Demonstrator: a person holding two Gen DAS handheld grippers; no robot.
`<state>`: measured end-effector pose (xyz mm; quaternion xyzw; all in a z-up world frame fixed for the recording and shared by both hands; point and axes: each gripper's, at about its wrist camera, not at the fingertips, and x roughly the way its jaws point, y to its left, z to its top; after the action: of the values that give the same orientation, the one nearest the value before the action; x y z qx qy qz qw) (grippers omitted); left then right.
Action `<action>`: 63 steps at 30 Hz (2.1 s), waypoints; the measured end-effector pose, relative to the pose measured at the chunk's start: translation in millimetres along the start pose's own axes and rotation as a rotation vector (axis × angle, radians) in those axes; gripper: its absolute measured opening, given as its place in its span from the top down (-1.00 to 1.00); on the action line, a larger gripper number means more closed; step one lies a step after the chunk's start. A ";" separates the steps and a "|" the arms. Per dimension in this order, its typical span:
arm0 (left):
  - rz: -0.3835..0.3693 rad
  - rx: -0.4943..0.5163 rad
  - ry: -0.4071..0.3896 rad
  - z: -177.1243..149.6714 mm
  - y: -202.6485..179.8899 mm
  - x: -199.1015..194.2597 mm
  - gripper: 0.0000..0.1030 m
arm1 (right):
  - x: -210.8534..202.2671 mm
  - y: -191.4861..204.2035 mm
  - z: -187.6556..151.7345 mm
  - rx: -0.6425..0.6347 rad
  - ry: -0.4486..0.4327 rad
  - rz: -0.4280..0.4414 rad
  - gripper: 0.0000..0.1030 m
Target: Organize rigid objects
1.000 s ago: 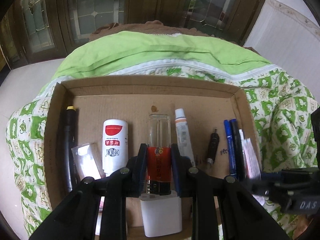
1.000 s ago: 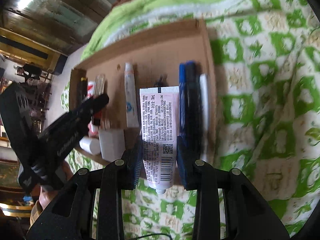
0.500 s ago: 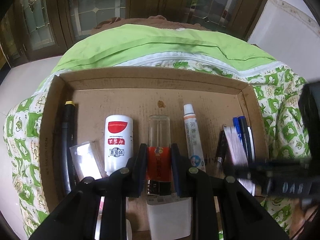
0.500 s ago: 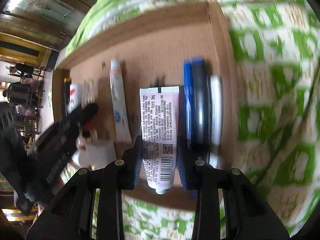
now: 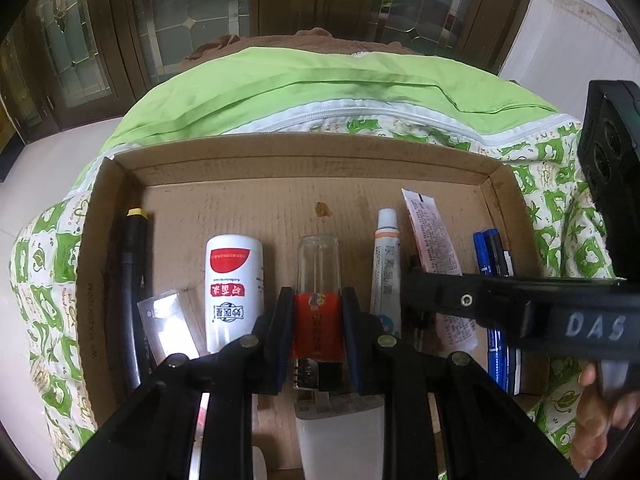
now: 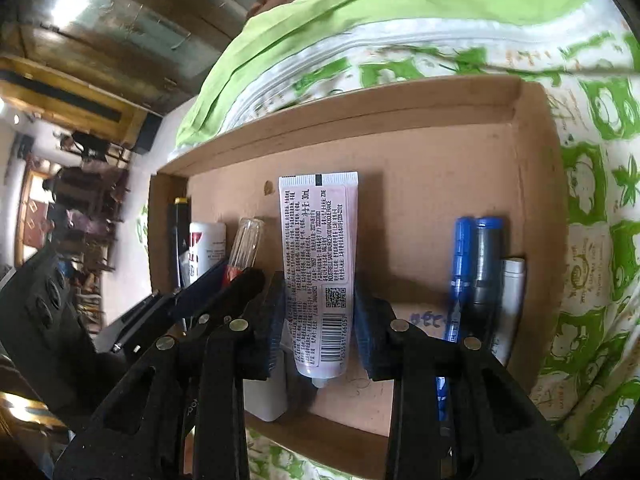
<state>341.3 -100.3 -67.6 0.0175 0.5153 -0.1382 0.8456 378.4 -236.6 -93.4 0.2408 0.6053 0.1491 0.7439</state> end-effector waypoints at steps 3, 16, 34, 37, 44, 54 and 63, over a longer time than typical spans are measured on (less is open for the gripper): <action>0.003 0.001 -0.001 0.6 -1.0 0.1 0.56 | -1.6 9.1 0.8 -0.035 -0.034 -0.120 0.40; 0.025 -0.001 -0.010 -0.5 -0.9 3.2 0.56 | -4.7 5.7 5.6 -0.082 -0.092 -0.288 0.39; 0.041 0.016 -0.032 -9.6 -0.9 -18.7 -0.10 | -33.2 7.5 -18.1 -0.083 -0.162 -0.260 0.04; 0.051 0.018 -0.048 -11.3 -2.6 -28.5 -0.19 | -45.0 5.7 -24.2 -0.068 -0.187 -0.228 0.04; 0.040 -0.011 -0.104 -32.2 -0.7 -70.1 -0.35 | -80.0 -4.2 -51.8 -0.040 -0.232 -0.169 -0.15; 0.092 -0.025 -0.224 -81.4 -2.5 -135.8 -0.49 | -124.3 35.3 -128.5 -0.181 -0.379 -0.202 -0.40; 0.139 -0.031 -0.268 -122.1 1.1 -171.5 -0.52 | -130.5 72.0 -186.0 -0.295 -0.443 -0.285 -0.91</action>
<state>161.9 -41.2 25.4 0.0216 0.3975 -0.0724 0.9145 173.4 -210.1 25.4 0.0694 0.4279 0.0735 0.8982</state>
